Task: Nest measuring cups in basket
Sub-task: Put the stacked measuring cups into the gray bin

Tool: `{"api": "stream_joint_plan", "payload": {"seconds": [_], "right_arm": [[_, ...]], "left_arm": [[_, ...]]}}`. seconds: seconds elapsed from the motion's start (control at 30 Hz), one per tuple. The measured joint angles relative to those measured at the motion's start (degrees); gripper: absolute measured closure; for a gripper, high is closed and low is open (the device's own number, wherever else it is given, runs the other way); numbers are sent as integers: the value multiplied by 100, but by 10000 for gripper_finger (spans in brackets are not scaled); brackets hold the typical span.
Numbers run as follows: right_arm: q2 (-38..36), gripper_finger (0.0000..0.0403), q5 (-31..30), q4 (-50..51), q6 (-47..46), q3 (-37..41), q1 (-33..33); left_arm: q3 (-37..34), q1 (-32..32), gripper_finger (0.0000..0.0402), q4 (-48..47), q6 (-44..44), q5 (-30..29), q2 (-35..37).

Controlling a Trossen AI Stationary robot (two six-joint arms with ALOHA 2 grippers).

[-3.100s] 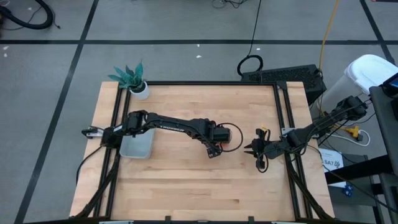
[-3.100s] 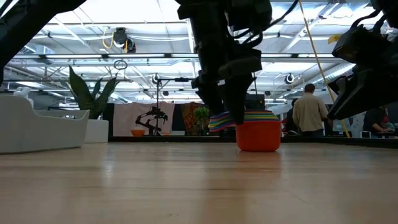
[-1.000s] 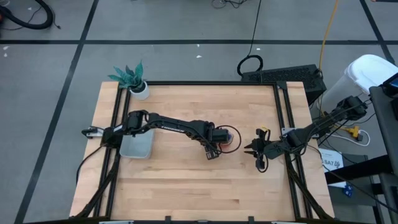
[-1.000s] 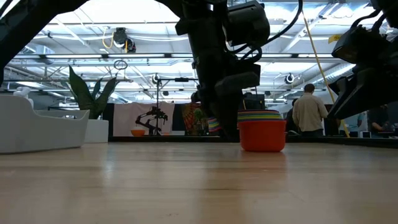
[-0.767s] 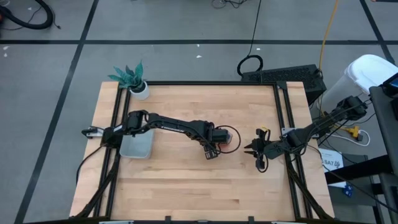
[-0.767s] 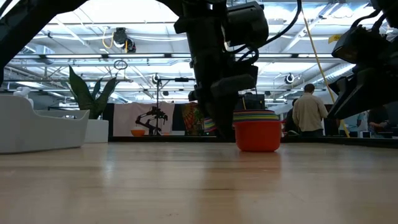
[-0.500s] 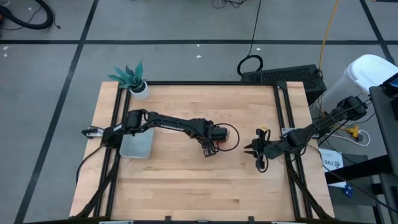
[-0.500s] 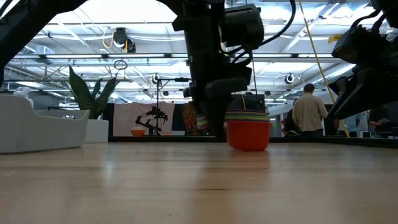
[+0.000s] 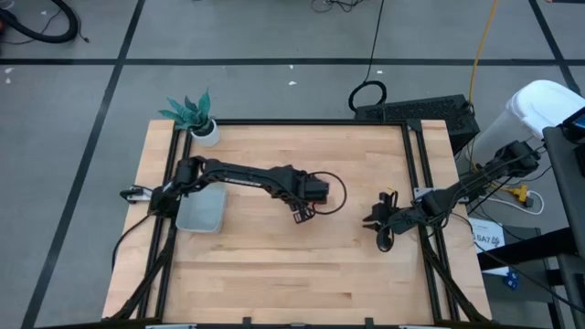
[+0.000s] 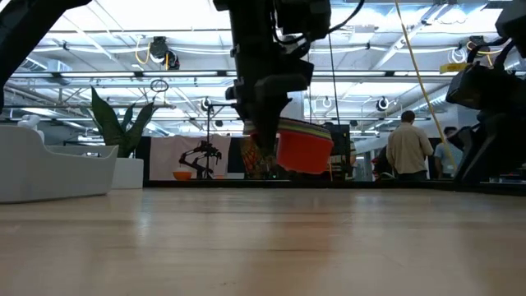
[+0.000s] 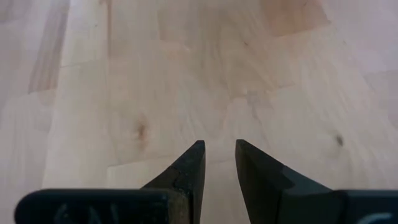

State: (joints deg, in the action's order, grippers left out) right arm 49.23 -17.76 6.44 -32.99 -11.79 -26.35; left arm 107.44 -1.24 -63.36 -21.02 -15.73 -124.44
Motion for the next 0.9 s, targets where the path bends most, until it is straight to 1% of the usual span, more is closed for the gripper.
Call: {"api": "stream_joint_plan", "payload": {"seconds": [0.23, 0.33, 0.43, 0.63, 0.73, 0.83, 0.9], "right_arm": [[0, 319, 6, -202, 50, 6, 0], [0, 319, 6, -193, 51, 6, 0], [0, 319, 6, -193, 48, 7, 0], [0, 319, 11, -191, 46, 8, 0], [0, 319, 15, -191, 46, 8, 0], [0, 319, 54, -186, 46, 8, 0], [2, 319, 132, -184, 51, 8, 0]], "left_arm": [[0, 4, 260, -500, -182, -237, 0], [0, 4, 260, -618, -182, -242, 0], [0, 0, 260, -607, -177, -234, 0], [0, -2, 260, -502, -72, 66, 0], [0, -2, 260, -488, -90, 66, 19], [-9, -2, 260, -481, -106, 45, 152], [-9, -2, 260, -524, -117, 14, 369]]}}
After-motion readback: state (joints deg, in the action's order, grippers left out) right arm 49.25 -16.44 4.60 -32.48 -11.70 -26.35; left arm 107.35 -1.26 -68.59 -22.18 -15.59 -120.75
